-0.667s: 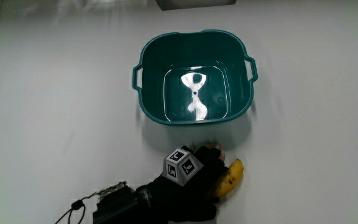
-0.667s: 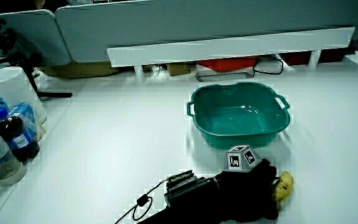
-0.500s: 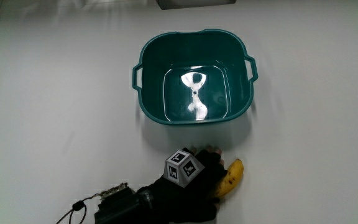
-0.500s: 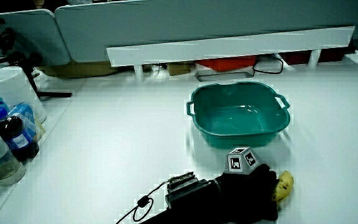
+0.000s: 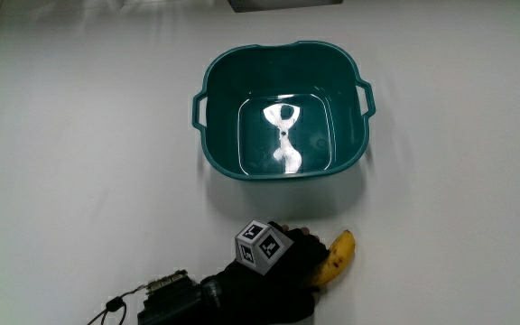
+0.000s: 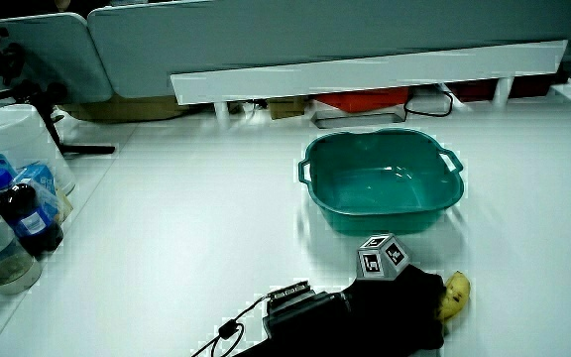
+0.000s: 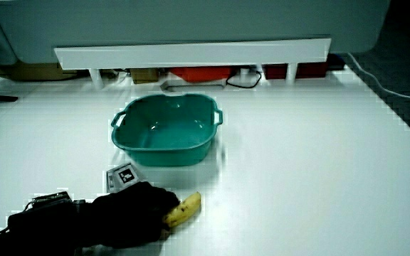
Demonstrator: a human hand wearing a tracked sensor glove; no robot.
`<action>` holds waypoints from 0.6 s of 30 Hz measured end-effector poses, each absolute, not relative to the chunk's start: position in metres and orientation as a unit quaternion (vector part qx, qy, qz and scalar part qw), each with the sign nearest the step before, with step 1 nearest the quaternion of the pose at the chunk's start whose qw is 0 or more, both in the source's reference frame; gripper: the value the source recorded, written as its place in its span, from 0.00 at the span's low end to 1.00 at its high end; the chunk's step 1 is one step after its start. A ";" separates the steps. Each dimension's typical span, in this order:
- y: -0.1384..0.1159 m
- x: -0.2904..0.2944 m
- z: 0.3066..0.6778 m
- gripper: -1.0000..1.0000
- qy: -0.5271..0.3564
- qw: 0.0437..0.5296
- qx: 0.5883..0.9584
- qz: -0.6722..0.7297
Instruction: Pick banana from desk
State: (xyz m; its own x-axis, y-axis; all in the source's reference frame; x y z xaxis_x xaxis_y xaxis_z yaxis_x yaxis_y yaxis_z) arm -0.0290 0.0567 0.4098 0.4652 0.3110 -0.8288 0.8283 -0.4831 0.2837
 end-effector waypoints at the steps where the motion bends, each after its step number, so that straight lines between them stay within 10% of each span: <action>1: 0.059 -0.025 0.416 0.50 0.364 0.362 0.776 -0.367; 18: 0.066 -0.014 0.467 0.50 0.260 0.399 0.814 -0.333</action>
State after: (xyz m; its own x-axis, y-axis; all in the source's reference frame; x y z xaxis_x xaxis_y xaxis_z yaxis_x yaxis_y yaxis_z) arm -0.0137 0.0657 0.4668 0.6432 0.1579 -0.7493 0.6890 -0.5464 0.4763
